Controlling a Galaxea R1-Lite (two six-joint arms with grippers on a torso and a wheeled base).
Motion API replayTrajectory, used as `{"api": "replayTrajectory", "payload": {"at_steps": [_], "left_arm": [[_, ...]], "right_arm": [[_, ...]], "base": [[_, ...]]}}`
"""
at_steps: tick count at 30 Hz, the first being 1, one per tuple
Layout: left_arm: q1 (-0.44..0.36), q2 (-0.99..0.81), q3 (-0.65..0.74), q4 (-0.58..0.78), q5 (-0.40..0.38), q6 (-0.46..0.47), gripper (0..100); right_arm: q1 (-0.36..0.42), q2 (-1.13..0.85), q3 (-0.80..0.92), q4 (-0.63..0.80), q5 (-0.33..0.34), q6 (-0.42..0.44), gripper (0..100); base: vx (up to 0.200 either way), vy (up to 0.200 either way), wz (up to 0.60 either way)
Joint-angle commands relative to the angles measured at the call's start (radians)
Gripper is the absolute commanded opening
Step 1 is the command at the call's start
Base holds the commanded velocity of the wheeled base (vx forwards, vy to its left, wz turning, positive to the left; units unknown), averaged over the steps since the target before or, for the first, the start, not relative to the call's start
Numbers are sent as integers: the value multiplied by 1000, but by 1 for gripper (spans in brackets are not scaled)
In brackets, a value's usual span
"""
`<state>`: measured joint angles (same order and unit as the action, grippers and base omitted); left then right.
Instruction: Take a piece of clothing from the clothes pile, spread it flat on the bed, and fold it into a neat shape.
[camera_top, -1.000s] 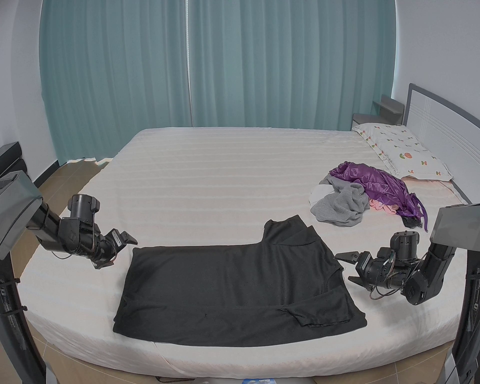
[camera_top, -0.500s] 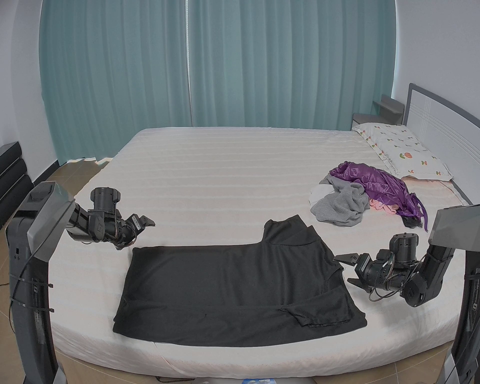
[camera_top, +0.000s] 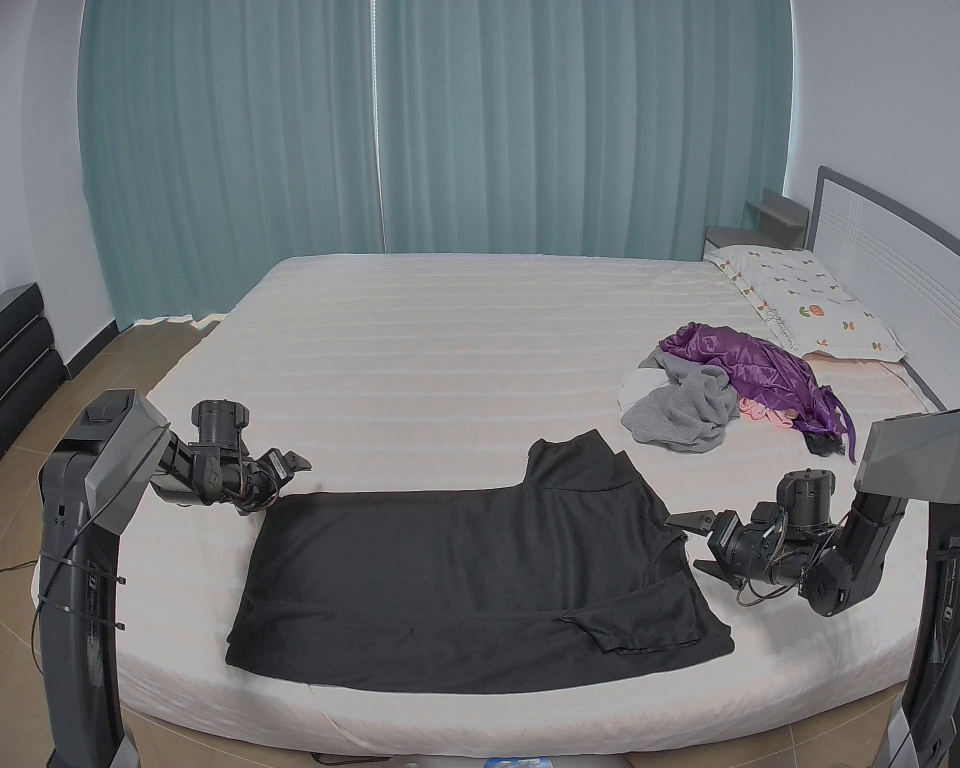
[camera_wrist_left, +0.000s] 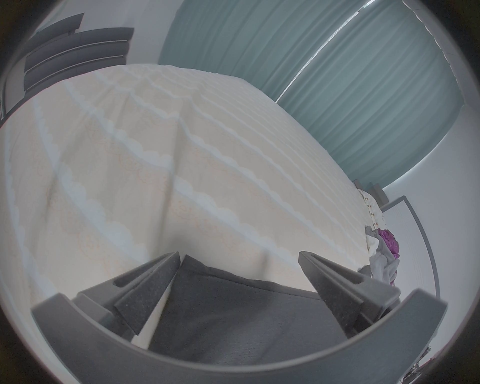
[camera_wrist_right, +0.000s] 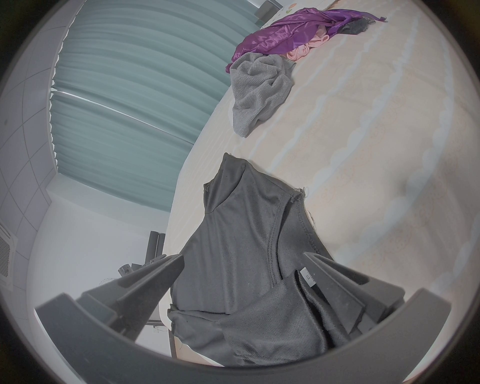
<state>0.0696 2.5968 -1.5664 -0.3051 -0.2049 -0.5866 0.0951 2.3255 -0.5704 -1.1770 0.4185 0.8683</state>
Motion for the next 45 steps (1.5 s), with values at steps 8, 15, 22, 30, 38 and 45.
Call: {"api": "replayTrajectory", "payload": {"at_steps": [8,15,22,30,38,45], "left_arm": [[9,0,34,0,-1,-1,100],[7,9,23,0,1,-2,0],[9,9,20,0,24,-9,0],[16,6,20,-2,93,-15,0],[16,9,25,-25,93,-16,0],[16,0,31,-28,91,-33,0]], "right_arm": [[0,2,1,0,0,0,100],[0,3,3,-1,0,0,100],[0,3,3,-1,0,0,100],[0,2,3,-1,0,0,100],[0,5,-3,0,-3,-2,100],[51,9,-95,23,-84,-3,100]], "base": [[0,0,0],[0,0,0],[0,0,0],[0,0,0],[0,0,0],[0,0,0]]}}
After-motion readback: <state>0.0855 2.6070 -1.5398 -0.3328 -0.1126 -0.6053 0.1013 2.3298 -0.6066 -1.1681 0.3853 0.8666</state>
